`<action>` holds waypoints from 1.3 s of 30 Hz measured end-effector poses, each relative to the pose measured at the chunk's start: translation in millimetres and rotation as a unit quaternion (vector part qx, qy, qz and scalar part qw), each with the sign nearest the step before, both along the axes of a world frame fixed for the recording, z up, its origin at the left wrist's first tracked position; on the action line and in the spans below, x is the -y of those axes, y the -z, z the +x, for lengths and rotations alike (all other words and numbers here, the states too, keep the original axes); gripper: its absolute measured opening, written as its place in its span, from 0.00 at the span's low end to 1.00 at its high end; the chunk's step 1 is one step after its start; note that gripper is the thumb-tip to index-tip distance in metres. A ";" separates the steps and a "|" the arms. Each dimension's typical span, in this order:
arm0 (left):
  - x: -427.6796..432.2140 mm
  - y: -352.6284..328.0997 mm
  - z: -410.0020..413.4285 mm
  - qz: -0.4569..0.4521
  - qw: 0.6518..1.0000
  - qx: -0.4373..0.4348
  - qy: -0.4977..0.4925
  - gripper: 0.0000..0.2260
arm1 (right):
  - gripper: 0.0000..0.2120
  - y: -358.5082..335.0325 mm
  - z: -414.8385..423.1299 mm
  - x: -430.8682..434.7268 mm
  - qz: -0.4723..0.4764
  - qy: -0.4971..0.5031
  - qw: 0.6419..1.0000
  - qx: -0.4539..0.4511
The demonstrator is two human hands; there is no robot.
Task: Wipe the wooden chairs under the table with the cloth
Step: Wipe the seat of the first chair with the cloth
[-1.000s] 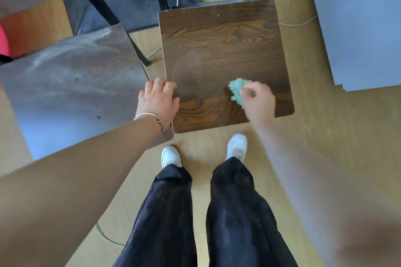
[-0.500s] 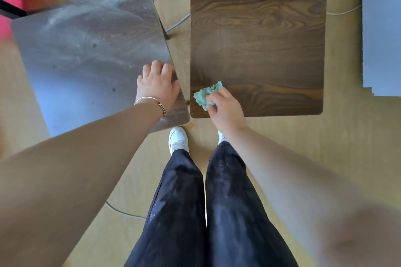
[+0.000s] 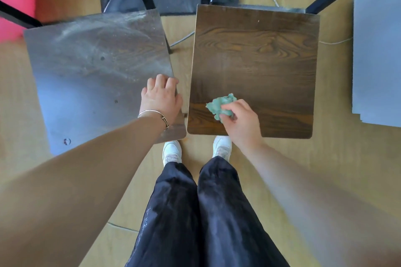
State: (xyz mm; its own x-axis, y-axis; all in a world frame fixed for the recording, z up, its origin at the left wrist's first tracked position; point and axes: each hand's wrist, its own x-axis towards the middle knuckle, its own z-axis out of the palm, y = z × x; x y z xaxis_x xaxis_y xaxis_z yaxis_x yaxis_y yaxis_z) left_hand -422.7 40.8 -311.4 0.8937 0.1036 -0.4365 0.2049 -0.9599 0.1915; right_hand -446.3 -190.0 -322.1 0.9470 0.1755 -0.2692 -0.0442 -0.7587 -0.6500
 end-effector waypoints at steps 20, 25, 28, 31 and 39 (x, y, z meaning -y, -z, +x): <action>50.5 12.3 152.8 -0.019 0.998 0.052 0.013 0.17 | 0.13 42.5 262.5 92.1 -0.107 0.321 0.941 0.018; 36.0 17.3 138.2 -0.010 0.999 0.035 -0.002 0.18 | 0.12 39.5 258.1 31.2 -0.108 0.194 0.974 0.047; 26.5 19.1 130.3 0.003 1.000 0.025 -0.016 0.18 | 0.12 39.4 251.4 -14.4 -0.102 0.126 0.986 0.049; 17.9 21.4 123.3 0.006 0.999 0.025 -0.027 0.18 | 0.13 39.3 250.7 -54.9 -0.092 0.051 0.993 0.047; 4.1 21.0 108.3 0.004 0.998 0.031 -0.053 0.18 | 0.15 36.3 258.8 -85.5 -0.104 0.002 0.994 0.036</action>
State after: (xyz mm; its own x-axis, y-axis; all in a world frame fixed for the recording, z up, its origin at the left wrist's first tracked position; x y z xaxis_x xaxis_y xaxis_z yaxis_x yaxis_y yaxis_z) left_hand -314.4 36.8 -332.5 0.9027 0.2016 -0.3802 0.2927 -0.9353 0.1989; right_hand -187.5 -104.5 -358.4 0.9653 0.1202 -0.2317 -0.0065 -0.8764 -0.4815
